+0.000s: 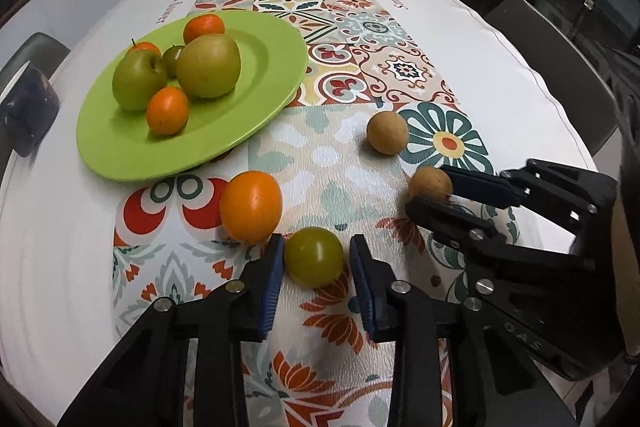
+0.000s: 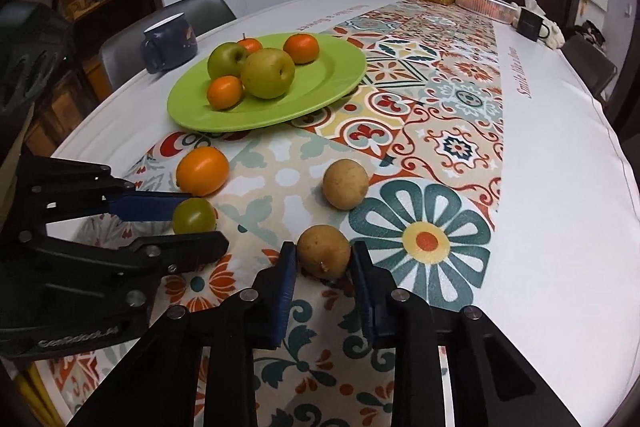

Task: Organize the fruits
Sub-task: 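Grasp a green lime with the left tool while the right tool grasps a brown kiwi, then place the lime on the green plate with the left tool while the right tool places the kiwi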

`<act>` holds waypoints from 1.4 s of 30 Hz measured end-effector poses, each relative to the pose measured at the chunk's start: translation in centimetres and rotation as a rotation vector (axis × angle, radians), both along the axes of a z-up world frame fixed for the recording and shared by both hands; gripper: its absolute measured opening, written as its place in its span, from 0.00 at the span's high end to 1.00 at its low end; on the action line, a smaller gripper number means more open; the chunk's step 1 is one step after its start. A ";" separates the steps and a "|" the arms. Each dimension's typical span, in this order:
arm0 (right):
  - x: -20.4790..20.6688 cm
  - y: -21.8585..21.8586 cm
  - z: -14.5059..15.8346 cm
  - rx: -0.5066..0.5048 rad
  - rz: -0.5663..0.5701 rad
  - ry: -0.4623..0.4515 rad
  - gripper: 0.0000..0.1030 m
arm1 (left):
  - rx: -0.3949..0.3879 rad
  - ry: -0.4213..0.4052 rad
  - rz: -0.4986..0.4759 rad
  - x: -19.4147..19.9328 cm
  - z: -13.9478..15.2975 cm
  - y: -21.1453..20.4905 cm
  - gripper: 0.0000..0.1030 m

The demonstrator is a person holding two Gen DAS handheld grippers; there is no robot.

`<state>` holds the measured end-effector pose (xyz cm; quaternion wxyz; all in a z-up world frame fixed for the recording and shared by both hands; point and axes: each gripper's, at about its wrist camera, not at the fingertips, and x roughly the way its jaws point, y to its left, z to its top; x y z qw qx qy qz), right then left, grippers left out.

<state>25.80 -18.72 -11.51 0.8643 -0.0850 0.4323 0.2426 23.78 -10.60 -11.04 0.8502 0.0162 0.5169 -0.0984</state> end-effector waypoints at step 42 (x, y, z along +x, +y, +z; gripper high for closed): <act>-1.4 5.2 10.7 0.110 -0.091 -0.189 0.72 | 0.011 -0.296 0.066 -2.9 10.1 9.2 0.72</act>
